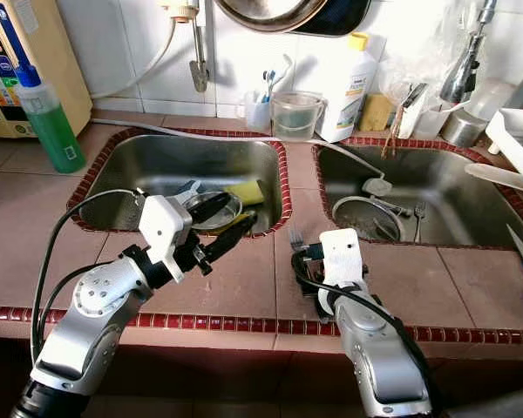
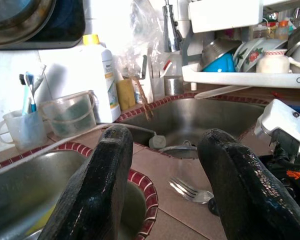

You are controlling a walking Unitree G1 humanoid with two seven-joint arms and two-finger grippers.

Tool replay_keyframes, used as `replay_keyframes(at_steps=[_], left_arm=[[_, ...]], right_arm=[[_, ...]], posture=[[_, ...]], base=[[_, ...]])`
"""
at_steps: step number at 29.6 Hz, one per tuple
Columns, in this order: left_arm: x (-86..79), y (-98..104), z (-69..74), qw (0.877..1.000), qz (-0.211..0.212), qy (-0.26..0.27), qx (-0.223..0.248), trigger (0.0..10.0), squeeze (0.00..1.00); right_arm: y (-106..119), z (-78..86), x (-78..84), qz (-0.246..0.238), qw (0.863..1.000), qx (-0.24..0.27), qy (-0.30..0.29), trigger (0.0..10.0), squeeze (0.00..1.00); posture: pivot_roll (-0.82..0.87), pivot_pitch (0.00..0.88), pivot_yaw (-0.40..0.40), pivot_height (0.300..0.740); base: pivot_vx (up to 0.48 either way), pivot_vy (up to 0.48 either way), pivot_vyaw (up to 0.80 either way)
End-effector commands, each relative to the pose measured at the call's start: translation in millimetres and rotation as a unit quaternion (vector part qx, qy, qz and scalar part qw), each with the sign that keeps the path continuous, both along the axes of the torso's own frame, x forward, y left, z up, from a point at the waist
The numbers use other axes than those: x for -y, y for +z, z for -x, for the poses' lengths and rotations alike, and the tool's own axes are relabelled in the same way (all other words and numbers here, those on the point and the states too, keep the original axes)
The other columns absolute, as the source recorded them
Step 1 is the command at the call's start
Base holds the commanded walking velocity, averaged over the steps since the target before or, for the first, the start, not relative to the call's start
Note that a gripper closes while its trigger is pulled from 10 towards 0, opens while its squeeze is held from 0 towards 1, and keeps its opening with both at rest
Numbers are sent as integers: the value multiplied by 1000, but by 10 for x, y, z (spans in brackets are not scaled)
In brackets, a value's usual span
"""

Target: Kitchen organization

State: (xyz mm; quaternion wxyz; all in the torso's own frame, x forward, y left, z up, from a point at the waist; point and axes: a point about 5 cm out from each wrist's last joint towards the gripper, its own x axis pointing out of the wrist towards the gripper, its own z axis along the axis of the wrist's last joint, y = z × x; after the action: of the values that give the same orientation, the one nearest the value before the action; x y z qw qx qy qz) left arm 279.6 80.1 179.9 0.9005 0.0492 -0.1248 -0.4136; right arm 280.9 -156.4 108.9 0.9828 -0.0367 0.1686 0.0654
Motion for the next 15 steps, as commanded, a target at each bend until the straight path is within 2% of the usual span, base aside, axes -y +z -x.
replay_keyframes(at_steps=[1,2,15], left_arm=[[-6,86,-10,1000,5,3,13,10000,0],[-7,87,-10,1000,5,3,13,10000,0],[-9,61,2,1000,-1,-7,5,10000,0]], right_arm=[[-183,55,171,10,998,-44,-38,1255,0],[-185,54,172,7,998,-44,-39,0,0],[-198,49,183,-14,998,-42,-48,0,0]], posture=[[-124,73,-10,703],[-123,74,-9,703],[-121,75,-1,703]], base=[[0,0,0],[0,0,0],[0,0,0]])
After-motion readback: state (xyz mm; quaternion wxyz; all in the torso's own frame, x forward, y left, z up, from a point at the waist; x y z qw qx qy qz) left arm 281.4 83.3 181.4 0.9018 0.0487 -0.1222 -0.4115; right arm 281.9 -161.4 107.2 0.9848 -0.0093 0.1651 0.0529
